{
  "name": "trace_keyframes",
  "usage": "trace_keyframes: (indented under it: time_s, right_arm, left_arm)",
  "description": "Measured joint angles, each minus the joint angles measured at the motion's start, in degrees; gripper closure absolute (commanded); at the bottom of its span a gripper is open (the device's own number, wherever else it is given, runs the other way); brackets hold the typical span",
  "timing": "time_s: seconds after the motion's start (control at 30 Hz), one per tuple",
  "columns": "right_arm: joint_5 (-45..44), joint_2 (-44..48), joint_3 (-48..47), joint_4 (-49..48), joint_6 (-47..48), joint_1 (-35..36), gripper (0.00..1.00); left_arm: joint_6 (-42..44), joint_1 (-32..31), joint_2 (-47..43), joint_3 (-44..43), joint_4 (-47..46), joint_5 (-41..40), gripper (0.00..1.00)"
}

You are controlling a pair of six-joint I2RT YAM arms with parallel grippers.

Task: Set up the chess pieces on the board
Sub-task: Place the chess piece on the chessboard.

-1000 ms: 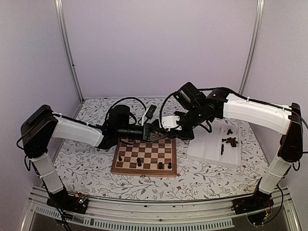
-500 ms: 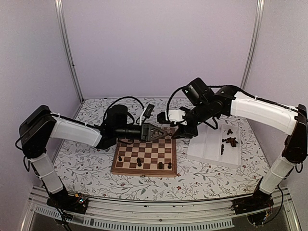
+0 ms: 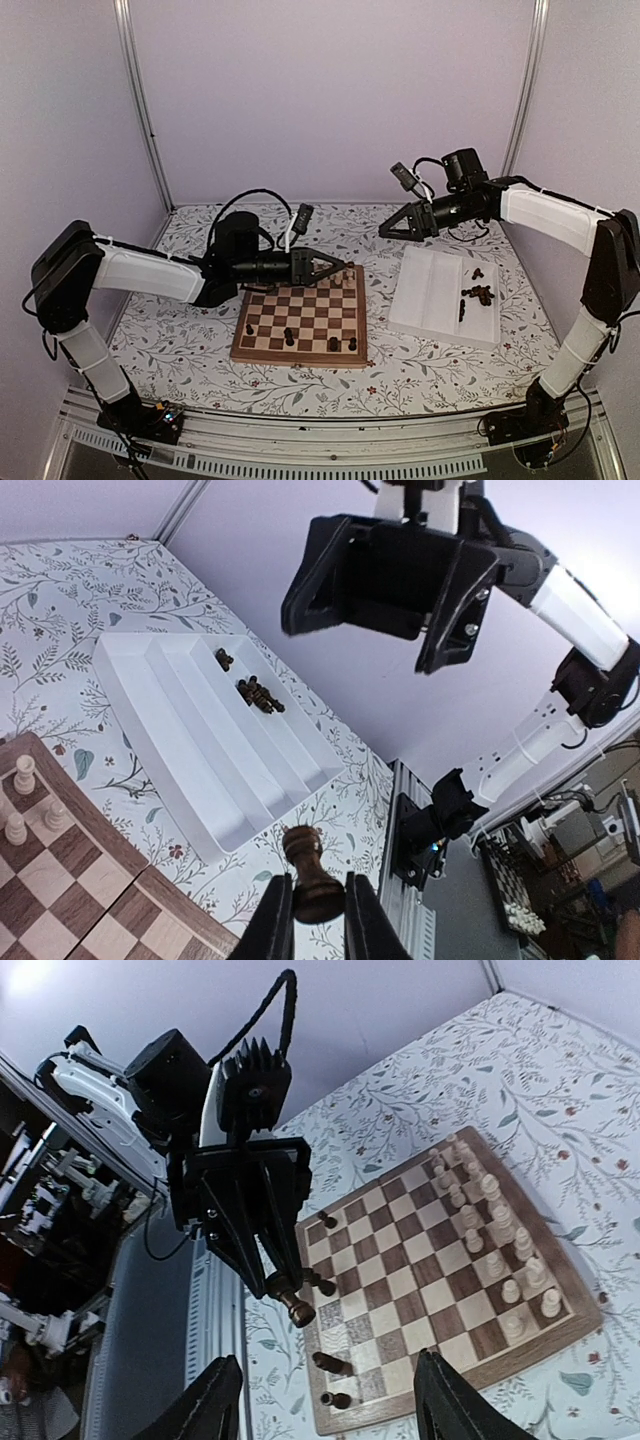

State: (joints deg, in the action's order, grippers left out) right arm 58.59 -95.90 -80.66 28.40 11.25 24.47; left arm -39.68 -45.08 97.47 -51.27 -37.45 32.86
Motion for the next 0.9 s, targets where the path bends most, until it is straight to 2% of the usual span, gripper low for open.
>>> trace_keyframes:
  time_s: [0.17,0.33,0.9]
  right_arm:
    - [10.4,-4.0,3.8,-7.1,-12.8,0.2,0.39]
    - [15.0,-6.6,5.0,-11.6,-20.3,0.8,0.4]
    - [21.1,-10.5,5.2,-18.6,-28.5,5.0,0.56]
  left_arm:
    - [0.6,0.0,-0.7,0.0,-0.5,-0.7,0.85]
    - [0.7,-0.1,-0.8,0.0,-0.8,-1.0,0.84]
    - [0.9,-0.6,0.1,-3.2,-1.3,-0.7,0.84]
